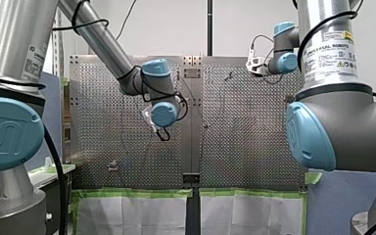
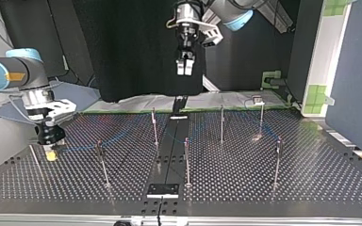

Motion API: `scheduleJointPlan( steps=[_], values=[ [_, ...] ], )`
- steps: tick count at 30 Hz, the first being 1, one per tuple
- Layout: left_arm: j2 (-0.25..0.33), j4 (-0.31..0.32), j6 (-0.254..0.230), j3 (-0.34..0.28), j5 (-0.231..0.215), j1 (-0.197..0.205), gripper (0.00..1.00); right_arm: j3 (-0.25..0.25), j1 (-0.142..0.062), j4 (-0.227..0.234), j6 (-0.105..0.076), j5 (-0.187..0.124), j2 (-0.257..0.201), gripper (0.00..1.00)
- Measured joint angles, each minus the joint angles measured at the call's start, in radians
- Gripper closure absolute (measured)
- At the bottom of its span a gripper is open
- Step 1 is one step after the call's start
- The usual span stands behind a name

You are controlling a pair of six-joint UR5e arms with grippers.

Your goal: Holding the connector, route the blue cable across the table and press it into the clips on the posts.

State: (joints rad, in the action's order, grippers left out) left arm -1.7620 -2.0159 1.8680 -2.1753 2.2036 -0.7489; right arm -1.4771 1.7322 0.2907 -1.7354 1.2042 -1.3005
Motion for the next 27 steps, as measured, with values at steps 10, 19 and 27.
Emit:
scheduleJointPlan(
  steps=[10, 19, 27],
  values=[
    [0.000, 0.038, 0.000, -0.090, -0.001, 0.000, 0.00, 0.000, 0.000, 0.000, 0.000, 0.000, 0.000, 1.00],
    [0.000, 0.038, 0.000, -0.141, -0.002, 0.000, 0.00, 0.000, 0.000, 0.000, 0.000, 0.000, 0.000, 1.00],
    [0.000, 0.038, 0.000, -0.144, -0.002, 0.000, 0.00, 0.000, 0.000, 0.000, 0.000, 0.000, 0.000, 1.00]
  ],
)
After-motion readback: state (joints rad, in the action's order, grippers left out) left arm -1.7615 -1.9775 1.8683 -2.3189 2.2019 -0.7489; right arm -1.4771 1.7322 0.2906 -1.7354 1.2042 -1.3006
